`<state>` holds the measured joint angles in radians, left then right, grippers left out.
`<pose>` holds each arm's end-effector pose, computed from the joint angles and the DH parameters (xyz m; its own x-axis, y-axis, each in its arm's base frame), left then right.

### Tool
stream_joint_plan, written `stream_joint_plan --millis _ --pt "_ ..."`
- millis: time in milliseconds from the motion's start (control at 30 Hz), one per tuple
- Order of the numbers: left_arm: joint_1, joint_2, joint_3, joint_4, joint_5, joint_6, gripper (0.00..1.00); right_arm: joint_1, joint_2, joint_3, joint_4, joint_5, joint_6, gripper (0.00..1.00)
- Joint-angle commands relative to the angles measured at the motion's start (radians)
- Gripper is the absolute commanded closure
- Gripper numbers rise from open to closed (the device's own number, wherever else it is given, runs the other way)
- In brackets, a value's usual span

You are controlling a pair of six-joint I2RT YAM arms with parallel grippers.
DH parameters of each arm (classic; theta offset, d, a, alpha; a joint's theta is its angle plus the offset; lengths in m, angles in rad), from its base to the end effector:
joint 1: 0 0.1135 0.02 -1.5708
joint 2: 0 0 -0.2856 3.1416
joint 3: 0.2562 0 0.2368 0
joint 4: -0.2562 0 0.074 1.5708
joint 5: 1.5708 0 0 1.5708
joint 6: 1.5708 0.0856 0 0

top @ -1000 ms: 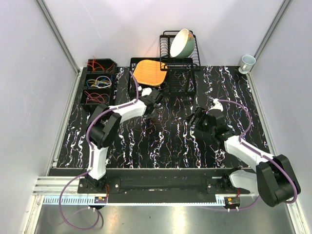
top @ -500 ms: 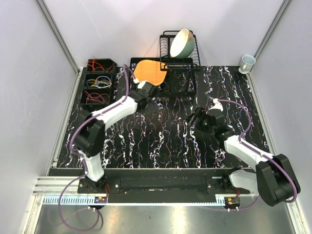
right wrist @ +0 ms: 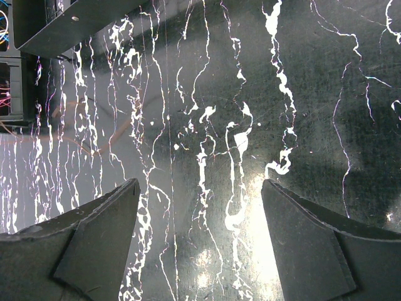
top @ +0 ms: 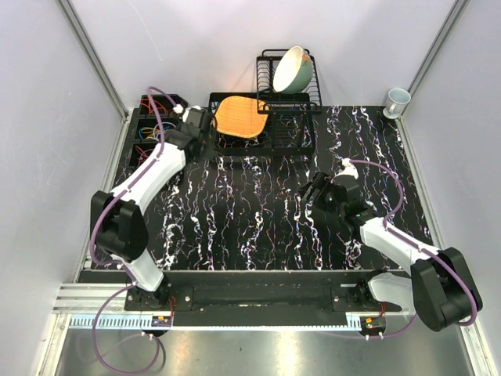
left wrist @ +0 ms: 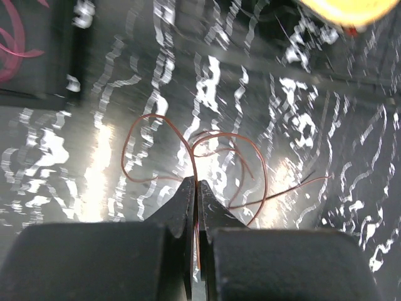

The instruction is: Untangle the cables

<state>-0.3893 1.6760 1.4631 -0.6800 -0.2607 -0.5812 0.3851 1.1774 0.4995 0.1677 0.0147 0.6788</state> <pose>0.3644 -0.1257 0.2857 -0.7215 -0.2774 -0.6344 -0.2141 0.9607 -0.1765 0.2468 0.0987 0.2024 -0.5806 0.4421 -0.6837 0.0011 0.8402 0.5423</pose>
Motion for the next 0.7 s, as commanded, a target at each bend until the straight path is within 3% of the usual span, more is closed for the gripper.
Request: stream_joint_plan --millis 0,667 --pt "0.059 -0.074 0.091 -0.019 0.028 0.05 1.0 -0.005 0.002 0.04 0.024 0.001 -0.007 0.15" --pt "0.283 -0.041 0.434 -0.102 0.11 0.176 1.0 -0.006 0.01 0.045 0.023 0.001 -0.007 0.15"
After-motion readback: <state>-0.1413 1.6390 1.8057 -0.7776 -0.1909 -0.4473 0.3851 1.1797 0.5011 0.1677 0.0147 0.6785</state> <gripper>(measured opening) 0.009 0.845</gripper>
